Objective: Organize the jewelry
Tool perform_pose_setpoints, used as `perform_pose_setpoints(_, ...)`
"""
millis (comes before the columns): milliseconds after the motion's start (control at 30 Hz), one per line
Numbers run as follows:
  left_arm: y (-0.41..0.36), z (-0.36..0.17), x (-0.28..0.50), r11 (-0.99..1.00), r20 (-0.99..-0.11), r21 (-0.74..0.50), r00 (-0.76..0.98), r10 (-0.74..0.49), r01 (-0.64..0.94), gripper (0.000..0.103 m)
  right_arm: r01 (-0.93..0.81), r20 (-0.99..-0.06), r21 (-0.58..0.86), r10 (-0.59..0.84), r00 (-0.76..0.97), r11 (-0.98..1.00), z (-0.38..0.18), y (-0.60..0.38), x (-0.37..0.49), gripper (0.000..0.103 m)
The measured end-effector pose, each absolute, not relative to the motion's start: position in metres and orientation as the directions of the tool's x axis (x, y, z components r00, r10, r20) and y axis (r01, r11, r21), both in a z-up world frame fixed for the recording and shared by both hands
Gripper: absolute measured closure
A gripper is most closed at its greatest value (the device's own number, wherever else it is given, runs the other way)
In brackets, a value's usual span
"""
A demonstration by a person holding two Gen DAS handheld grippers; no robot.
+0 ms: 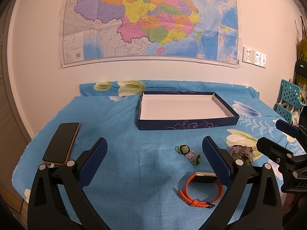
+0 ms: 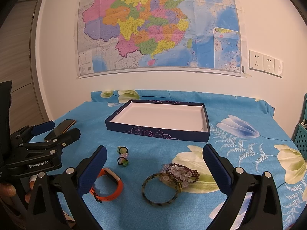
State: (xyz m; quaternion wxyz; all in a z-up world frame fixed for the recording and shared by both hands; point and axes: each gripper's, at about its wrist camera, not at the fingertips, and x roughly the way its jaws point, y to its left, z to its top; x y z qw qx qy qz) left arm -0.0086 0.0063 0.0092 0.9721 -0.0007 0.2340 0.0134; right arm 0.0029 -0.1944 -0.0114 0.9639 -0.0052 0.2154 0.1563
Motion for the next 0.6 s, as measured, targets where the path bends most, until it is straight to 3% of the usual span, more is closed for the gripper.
perform_pose_setpoints(600,0.0031,0.0090,-0.0073,1.000,-0.456,0.010,0.890,0.023,-0.021,0.005,-0.311,-0.415,0.059,0.307,0.857,0.949,-0.0112,-0.1956,0.0033,0.006)
